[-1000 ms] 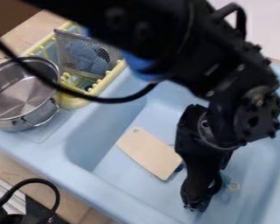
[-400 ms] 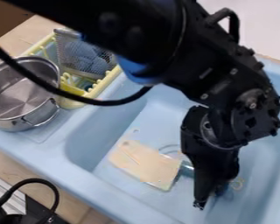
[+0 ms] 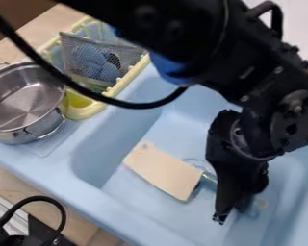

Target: Move the cleaver to the metal pot

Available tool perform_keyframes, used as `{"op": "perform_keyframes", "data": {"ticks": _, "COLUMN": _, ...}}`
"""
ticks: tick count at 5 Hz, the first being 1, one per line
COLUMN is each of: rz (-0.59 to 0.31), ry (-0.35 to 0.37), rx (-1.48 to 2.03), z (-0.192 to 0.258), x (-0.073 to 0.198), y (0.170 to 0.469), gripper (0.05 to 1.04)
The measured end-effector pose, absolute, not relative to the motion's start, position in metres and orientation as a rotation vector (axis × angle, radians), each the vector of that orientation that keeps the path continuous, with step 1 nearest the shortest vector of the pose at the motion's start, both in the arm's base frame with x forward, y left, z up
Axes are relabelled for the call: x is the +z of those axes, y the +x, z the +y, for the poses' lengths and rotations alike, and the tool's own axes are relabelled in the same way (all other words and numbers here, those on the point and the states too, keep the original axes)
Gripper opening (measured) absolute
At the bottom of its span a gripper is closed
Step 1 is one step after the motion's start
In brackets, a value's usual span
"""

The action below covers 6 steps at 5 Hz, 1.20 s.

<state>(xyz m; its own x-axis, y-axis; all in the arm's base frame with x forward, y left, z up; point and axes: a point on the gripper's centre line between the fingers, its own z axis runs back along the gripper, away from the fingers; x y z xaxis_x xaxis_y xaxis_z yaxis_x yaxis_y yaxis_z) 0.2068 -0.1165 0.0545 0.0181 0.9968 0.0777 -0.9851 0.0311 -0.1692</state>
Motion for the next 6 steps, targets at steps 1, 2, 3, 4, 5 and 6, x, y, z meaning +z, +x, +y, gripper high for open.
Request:
{"op": "perform_keyframes", "data": {"ticks": 1, "rz": -0.217, "ry": -0.040, "rx": 1.515, "z": -0.120, "x": 0.066, "y": 0.207, "gripper": 0.210}}
{"op": "perform_keyframes", "data": {"ticks": 2, "rz": -0.245, "ry": -0.041, "rx": 1.491, "z": -0.124, "x": 0.080, "y": 0.209, "gripper": 0.210}}
{"op": "perform_keyframes", "data": {"ticks": 3, "rz": -0.248, "ry": -0.079, "rx": 1.476, "z": -0.131, "x": 0.099, "y": 0.208, "gripper": 0.210}}
{"op": "perform_keyframes", "data": {"ticks": 4, "rz": -0.229, "ry": -0.108, "rx": 1.482, "z": -0.133, "x": 0.119, "y": 0.206, "gripper": 0.210}}
{"op": "perform_keyframes", "data": {"ticks": 5, "rz": -0.238, "ry": -0.112, "rx": 1.475, "z": -0.123, "x": 0.139, "y": 0.207, "gripper": 0.210}}
{"op": "perform_keyframes", "data": {"ticks": 6, "rz": -0.237, "ry": -0.130, "rx": 1.510, "z": -0.102, "x": 0.160, "y": 0.194, "gripper": 0.210}}
